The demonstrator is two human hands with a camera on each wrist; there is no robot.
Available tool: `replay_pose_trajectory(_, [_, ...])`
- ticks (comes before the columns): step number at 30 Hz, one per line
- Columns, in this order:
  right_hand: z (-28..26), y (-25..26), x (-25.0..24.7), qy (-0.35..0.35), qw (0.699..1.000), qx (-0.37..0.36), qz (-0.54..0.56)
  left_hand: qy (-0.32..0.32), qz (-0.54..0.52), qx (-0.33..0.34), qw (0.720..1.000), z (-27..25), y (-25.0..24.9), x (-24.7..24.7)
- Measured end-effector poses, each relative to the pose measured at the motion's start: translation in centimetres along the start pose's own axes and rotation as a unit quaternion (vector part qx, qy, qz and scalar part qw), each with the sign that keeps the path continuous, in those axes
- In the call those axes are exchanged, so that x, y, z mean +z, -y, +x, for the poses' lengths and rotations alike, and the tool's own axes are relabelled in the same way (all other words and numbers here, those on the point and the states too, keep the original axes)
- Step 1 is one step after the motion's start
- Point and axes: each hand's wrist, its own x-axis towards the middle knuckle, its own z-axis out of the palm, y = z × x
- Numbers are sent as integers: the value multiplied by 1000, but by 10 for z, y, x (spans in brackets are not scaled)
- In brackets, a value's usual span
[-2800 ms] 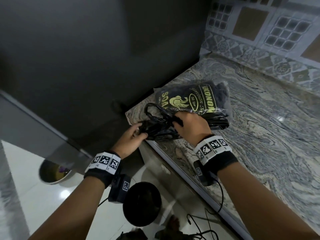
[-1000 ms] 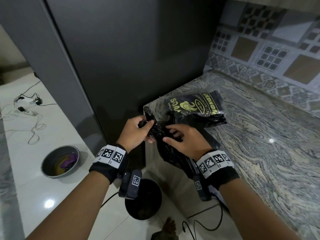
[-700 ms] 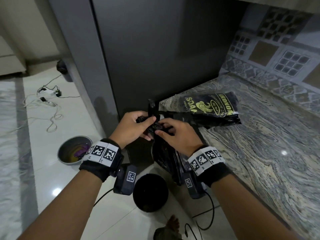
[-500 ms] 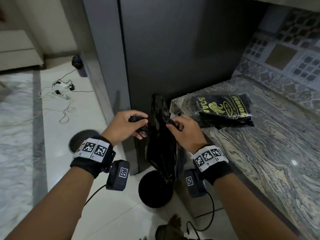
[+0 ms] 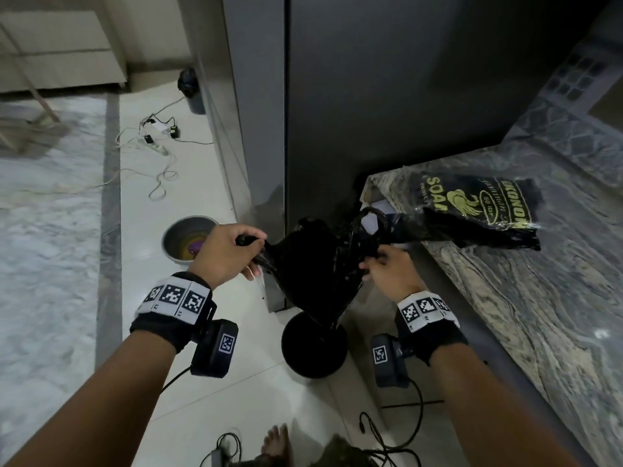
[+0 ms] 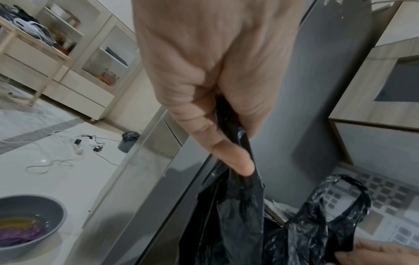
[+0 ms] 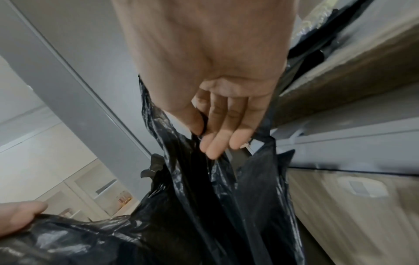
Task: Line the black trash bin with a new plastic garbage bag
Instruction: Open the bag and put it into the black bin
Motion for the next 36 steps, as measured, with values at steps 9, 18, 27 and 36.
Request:
replay_pose_trajectory(9, [13,-31,1,-7,992,-26,-121,-18,24,-32,999,-17,13,25])
replay_pose_trajectory(18, [23,-53,2,37,999,4,1,-71,37,-35,996,-37,23,49])
replay_pose_trajectory(27, [19,-66,5,107,994,17,-10,-101,21,-81,991,-36,66,89])
replay_pose_trajectory(36, [48,-119,26,153,983,94,-27,-71,99,-131,984,-19,144,128])
